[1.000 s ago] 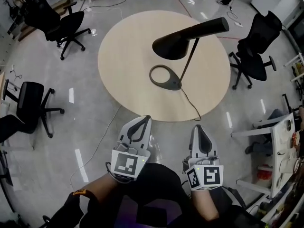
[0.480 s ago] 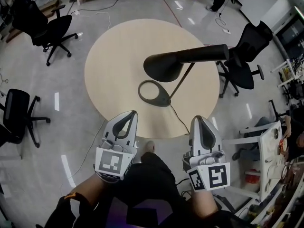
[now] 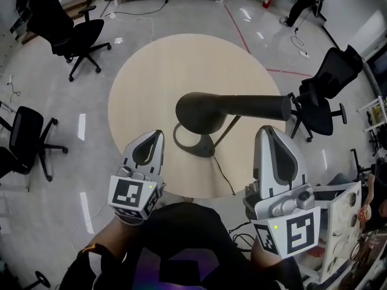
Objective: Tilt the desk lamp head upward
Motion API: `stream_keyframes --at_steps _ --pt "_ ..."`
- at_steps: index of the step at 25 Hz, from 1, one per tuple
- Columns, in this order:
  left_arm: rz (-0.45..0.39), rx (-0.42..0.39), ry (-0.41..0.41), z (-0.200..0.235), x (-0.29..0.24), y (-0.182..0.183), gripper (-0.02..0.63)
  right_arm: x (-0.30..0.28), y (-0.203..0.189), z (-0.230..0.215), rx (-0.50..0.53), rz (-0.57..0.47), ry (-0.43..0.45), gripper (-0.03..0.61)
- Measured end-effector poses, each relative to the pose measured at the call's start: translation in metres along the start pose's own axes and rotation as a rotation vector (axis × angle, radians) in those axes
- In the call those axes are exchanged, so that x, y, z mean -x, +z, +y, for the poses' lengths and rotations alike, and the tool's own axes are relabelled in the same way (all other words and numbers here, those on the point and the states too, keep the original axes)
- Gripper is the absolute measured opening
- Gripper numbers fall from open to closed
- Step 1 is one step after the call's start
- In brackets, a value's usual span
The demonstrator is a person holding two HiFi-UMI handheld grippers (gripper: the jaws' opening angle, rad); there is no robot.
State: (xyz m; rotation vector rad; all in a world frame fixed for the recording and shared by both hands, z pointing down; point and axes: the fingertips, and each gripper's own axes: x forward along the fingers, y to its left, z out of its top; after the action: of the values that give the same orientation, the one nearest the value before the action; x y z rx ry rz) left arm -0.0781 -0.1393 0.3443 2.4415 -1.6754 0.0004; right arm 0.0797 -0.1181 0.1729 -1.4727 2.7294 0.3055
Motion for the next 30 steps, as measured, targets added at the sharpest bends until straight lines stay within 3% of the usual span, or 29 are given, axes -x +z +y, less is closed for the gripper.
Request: stream_keyframes --at_steps 4,9,20,30 --pt "0.026 0.017 0.049 0.008 -0.032 0.002 0.048 -0.022 0.034 -0.029 0.060 -0.051 0.050 0.009" --pt "0.062 0.125 0.015 0.027 -0.051 -0.014 0.048 -0.054 0.048 -0.047 0.107 -0.047 0.045 0.009" --pt "0.113 0.542 -0.234 0.043 -0.082 -0.054 0.055 -0.090 0.034 -0.071 0.115 0.085 -0.056 0.009" --pt "0.152 0.775 -0.457 0.031 -0.098 -0.068 0.103 -0.102 0.018 -0.077 0.114 0.169 -0.083 0.009"
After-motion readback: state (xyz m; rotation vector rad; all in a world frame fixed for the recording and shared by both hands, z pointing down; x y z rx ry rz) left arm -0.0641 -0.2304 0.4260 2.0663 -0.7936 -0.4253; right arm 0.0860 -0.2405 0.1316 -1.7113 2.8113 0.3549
